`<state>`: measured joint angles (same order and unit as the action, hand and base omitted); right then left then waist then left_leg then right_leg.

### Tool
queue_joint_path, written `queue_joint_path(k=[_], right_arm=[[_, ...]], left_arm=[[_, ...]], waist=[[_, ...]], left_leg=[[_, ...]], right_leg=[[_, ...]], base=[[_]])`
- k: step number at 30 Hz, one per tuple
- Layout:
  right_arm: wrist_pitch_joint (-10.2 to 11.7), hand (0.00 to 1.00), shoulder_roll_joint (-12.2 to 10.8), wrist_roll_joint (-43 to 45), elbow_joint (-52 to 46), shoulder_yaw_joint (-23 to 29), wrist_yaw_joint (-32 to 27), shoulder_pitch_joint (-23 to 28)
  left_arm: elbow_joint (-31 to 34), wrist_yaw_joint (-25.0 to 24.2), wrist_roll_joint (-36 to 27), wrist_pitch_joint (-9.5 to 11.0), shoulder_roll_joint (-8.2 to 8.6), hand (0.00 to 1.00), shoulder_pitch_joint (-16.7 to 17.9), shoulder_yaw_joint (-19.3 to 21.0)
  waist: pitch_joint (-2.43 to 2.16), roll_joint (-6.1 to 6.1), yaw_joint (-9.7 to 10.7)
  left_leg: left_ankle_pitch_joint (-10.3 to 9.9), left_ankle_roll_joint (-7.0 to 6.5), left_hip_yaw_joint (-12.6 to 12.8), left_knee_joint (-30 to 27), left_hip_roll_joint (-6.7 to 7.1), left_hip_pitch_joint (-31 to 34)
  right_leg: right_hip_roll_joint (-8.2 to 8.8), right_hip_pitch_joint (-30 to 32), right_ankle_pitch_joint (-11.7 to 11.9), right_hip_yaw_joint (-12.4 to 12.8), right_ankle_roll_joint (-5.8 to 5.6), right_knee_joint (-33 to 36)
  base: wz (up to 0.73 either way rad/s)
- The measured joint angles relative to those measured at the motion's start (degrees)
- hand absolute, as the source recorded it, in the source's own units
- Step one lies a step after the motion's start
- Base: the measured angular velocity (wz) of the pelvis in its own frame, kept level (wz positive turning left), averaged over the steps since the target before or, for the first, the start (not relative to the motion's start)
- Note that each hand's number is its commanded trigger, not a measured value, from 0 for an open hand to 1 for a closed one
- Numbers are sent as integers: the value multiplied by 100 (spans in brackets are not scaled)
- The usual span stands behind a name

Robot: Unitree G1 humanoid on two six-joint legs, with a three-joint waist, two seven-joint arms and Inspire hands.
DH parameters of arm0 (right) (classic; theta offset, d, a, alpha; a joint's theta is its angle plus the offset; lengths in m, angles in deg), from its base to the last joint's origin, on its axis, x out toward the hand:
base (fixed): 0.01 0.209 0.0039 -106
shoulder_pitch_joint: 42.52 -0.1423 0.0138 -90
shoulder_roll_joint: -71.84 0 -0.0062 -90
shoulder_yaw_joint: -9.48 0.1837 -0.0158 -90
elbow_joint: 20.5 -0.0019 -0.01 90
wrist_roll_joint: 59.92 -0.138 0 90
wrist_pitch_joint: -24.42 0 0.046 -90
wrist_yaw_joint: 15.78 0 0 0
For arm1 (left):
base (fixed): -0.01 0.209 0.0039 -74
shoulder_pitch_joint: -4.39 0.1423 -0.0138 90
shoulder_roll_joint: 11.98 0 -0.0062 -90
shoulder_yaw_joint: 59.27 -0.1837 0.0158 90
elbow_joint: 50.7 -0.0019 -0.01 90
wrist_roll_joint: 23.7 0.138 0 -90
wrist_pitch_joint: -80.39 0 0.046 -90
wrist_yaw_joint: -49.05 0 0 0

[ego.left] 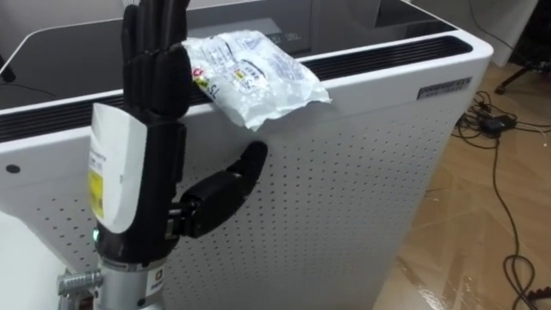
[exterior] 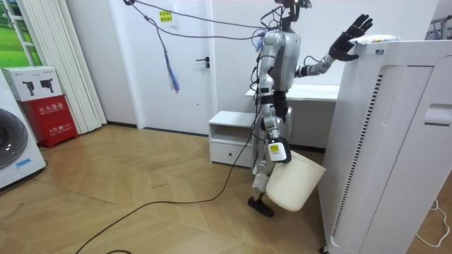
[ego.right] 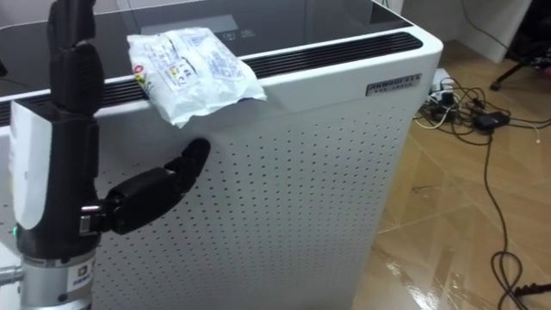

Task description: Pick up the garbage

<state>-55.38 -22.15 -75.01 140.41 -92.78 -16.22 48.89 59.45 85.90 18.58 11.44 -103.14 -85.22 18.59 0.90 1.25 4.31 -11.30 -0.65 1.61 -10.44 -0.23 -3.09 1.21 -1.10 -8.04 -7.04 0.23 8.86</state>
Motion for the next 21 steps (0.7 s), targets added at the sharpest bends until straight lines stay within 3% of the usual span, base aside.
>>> queue_joint_path(k=[16,17,18,20,21], right_arm=[[-27,100,-8,-7,22,-3,-18,-16],[-27,100,-8,-7,19,-4,-18,-14],[-27,100,-8,-7,18,-3,-19,-13],[-27,100,-8,-7,16,-3,-20,-13],[-27,100,-8,-7,16,-3,-20,-13]], left_arm=[[2,-28,-5,-111,-1,0,-51,-258],[1,-49,-6,-111,-1,6,-64,-267],[1,-77,-6,-112,-1,49,-88,-268],[1,-108,-6,-111,-1,99,-106,-271],[1,-113,-6,-111,0,100,-106,-276]], waist=[[9,-15,21],[10,-18,23],[11,-19,24],[11,-19,24],[12,-20,24]], left_leg=[[0,0,4,11,-3,-19],[0,0,4,12,-4,-21],[0,0,4,11,-5,-22],[0,0,4,12,-6,-22],[0,0,4,12,-6,-22]], right_leg=[[-16,-3,0,58,0,-3],[-17,-5,0,59,0,-3],[-17,-6,0,61,0,-2],[-18,-9,0,63,0,-1],[-18,-9,0,64,0,-1]], base=[[-1],[0],[0],[0],[0]])
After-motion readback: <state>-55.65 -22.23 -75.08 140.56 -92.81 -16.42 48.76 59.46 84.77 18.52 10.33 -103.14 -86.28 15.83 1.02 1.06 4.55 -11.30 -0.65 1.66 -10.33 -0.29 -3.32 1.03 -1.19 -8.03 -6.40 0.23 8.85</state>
